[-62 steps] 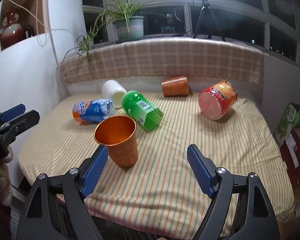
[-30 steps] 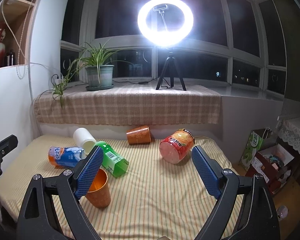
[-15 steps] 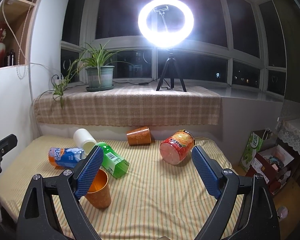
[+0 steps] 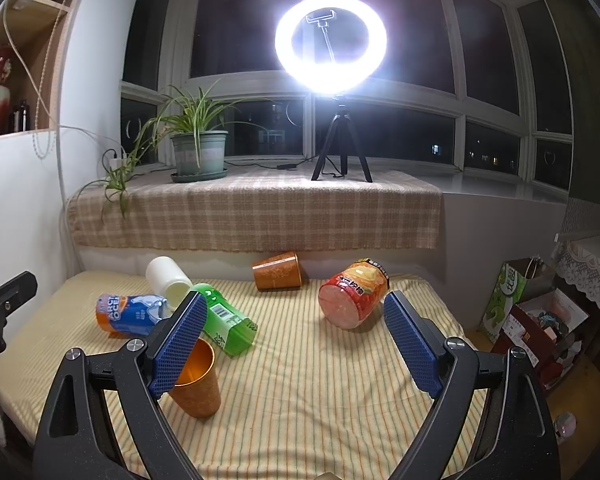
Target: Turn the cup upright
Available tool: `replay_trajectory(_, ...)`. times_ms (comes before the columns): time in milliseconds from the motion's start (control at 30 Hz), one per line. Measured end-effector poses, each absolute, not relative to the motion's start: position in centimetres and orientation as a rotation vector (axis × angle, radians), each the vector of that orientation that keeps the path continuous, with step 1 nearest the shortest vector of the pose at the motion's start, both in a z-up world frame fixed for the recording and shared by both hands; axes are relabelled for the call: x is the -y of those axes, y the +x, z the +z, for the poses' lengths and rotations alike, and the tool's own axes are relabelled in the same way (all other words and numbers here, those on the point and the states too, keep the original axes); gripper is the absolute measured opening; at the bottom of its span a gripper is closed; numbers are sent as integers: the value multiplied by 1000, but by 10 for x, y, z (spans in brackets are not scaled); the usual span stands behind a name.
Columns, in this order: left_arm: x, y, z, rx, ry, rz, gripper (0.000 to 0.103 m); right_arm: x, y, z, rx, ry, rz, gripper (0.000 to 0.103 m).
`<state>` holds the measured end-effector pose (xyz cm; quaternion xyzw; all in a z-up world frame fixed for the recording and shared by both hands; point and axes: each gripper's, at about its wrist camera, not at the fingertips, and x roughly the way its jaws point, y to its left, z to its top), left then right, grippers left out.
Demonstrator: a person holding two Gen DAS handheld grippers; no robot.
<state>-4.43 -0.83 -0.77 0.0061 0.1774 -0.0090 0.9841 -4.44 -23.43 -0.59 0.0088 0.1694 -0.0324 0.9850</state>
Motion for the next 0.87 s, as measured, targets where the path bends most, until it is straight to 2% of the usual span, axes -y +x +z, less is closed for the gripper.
replay_trajectory(867, 12, -45, -8, -341, 31, -6, 103, 235, -43, -9, -352, 20, -59, 90)
